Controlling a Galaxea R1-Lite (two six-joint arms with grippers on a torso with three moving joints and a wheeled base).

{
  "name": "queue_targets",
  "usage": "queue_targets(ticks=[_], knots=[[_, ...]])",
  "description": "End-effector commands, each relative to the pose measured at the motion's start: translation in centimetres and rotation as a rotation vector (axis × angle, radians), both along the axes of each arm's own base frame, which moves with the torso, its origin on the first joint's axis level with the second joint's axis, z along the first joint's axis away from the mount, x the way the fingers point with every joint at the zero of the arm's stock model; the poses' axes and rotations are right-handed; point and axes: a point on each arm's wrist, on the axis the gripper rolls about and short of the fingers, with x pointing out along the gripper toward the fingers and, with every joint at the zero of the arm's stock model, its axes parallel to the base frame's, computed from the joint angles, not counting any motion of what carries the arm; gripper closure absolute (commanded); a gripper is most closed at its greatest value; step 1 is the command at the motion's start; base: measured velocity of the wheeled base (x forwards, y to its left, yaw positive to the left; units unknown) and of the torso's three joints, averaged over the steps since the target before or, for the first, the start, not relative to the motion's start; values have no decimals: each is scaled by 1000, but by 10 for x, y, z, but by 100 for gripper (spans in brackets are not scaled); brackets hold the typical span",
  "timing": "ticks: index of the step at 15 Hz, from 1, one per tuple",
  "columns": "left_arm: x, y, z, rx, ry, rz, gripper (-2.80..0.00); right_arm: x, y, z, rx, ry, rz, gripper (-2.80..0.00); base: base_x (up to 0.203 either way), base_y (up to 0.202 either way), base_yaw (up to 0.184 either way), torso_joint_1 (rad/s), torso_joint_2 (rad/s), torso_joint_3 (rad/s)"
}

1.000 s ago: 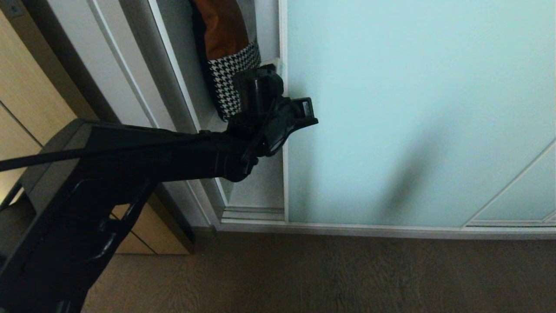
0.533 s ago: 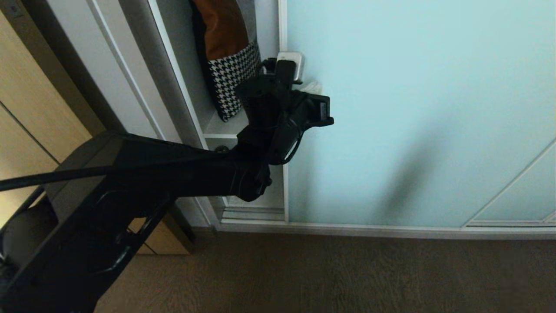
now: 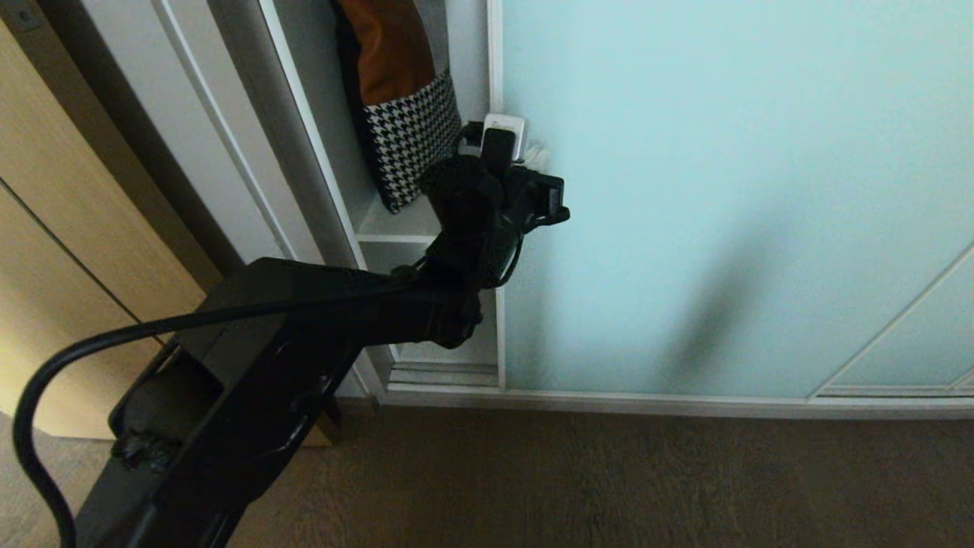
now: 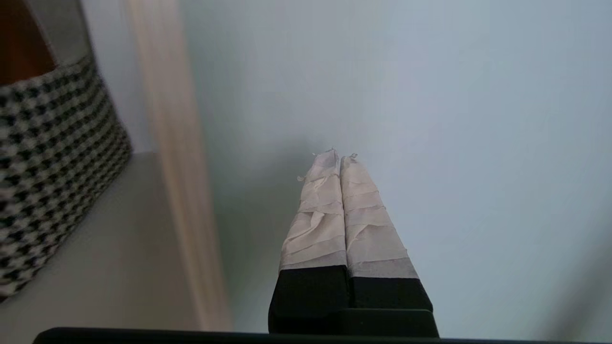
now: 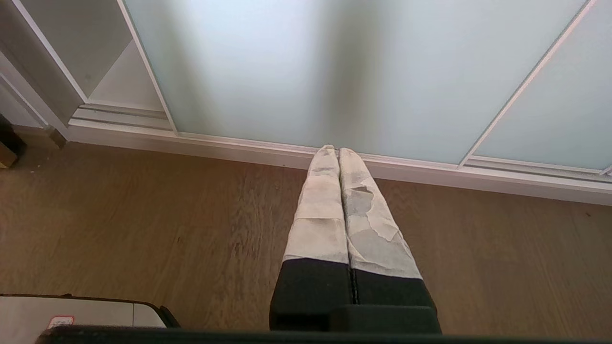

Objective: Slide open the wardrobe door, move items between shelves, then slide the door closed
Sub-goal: Close the door

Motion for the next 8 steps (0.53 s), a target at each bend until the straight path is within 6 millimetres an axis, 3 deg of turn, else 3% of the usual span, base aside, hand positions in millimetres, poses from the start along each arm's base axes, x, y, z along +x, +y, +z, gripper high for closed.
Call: queue_targets(ticks=[1, 8], knots=[[7, 0, -13, 0, -2, 14, 0, 0, 0, 0, 0, 0, 0, 0, 0, 0, 0, 0, 0, 0], [18, 4, -32, 48, 14, 49, 0, 0, 0, 0, 0, 0, 0, 0, 0, 0, 0, 0, 0, 0]])
